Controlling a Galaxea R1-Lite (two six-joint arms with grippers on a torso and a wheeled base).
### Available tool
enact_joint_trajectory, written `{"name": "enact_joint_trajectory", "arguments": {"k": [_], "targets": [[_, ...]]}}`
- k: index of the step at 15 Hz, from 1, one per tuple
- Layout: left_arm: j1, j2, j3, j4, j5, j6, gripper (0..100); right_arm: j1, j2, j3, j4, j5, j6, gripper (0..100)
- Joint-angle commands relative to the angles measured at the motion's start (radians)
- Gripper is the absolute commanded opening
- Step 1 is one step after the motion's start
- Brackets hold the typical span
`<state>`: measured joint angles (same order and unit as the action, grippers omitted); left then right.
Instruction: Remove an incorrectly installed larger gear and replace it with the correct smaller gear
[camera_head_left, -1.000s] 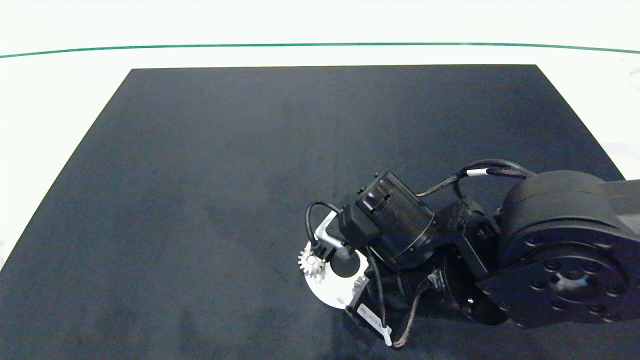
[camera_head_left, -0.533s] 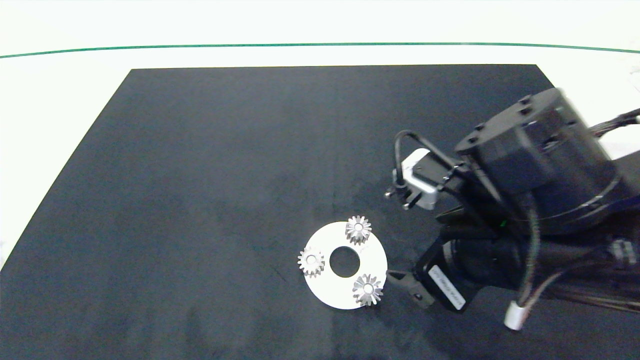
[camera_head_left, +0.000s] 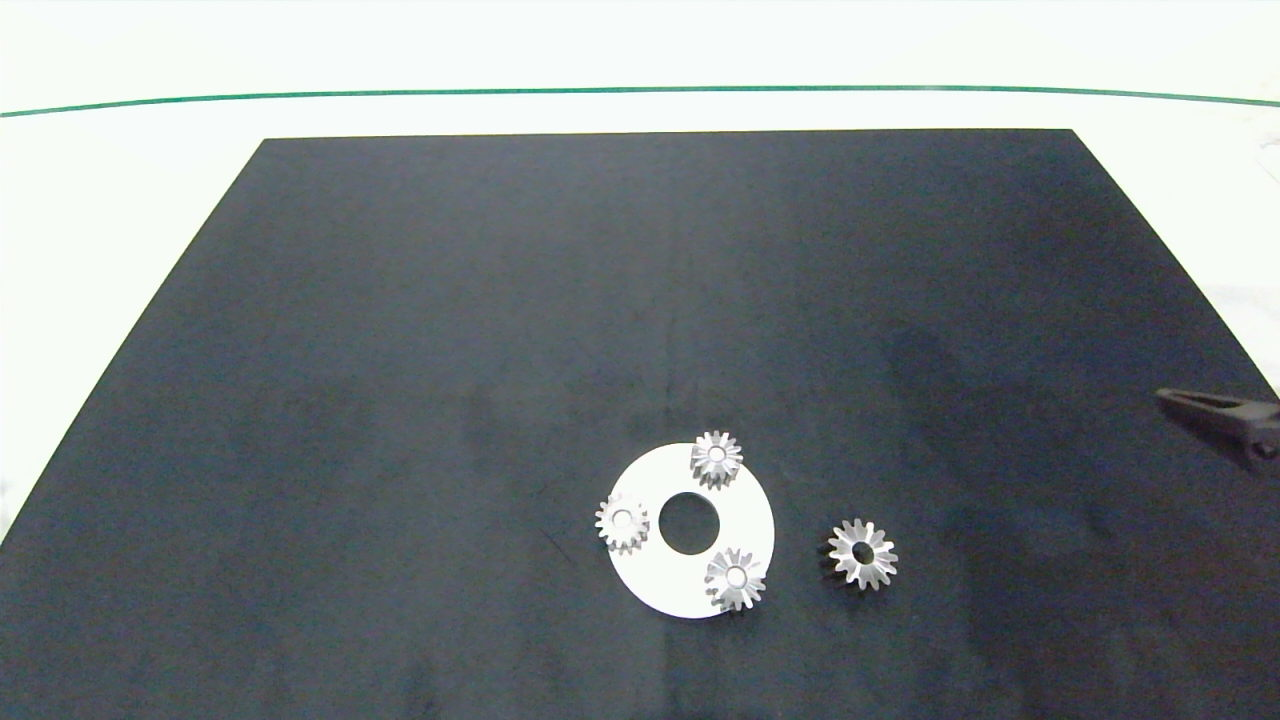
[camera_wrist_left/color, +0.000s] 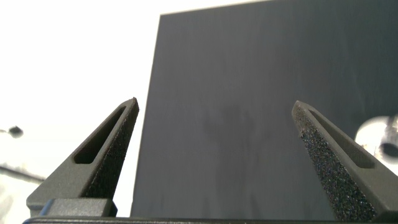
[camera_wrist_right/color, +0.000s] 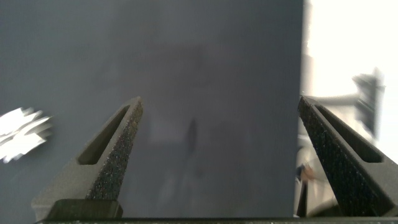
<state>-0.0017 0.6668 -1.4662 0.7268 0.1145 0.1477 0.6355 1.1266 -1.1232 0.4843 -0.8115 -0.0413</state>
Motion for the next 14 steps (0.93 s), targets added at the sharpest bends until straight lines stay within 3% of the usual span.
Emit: {"name": "enact_joint_trajectory", "arguments": {"k": [1, 4, 5, 7, 8, 12, 14], "targets": [[0.029, -0.082, 0.012, -0.007, 0.001, 0.0, 100, -0.163, -0.252, 0.069, -0.075, -0.058, -0.012, 100], [0.034, -0.161, 0.06, -0.006, 0.004, -0.005, 100, -0.45, -0.389, 0.08, -0.076, -0.057, -0.014, 100], [0.045, -0.171, 0.066, -0.006, 0.016, -0.01, 100, -0.487, -0.453, 0.091, -0.075, -0.057, -0.037, 100], [0.049, -0.207, 0.064, -0.007, 0.077, -0.016, 100, -0.539, -0.584, 0.102, -0.07, -0.057, -0.098, 100], [0.043, -0.245, 0.064, -0.009, 0.08, -0.01, 100, -0.6, -0.628, 0.102, -0.07, -0.057, -0.12, 100], [0.035, -0.362, 0.11, -0.004, 0.08, -0.014, 100, -0.7, -0.778, 0.135, -0.029, -0.052, -0.129, 100], [-0.003, -0.481, 0.224, -0.007, 0.08, -0.013, 100, -0.714, -0.883, 0.212, -0.029, -0.046, -0.131, 100]]}}
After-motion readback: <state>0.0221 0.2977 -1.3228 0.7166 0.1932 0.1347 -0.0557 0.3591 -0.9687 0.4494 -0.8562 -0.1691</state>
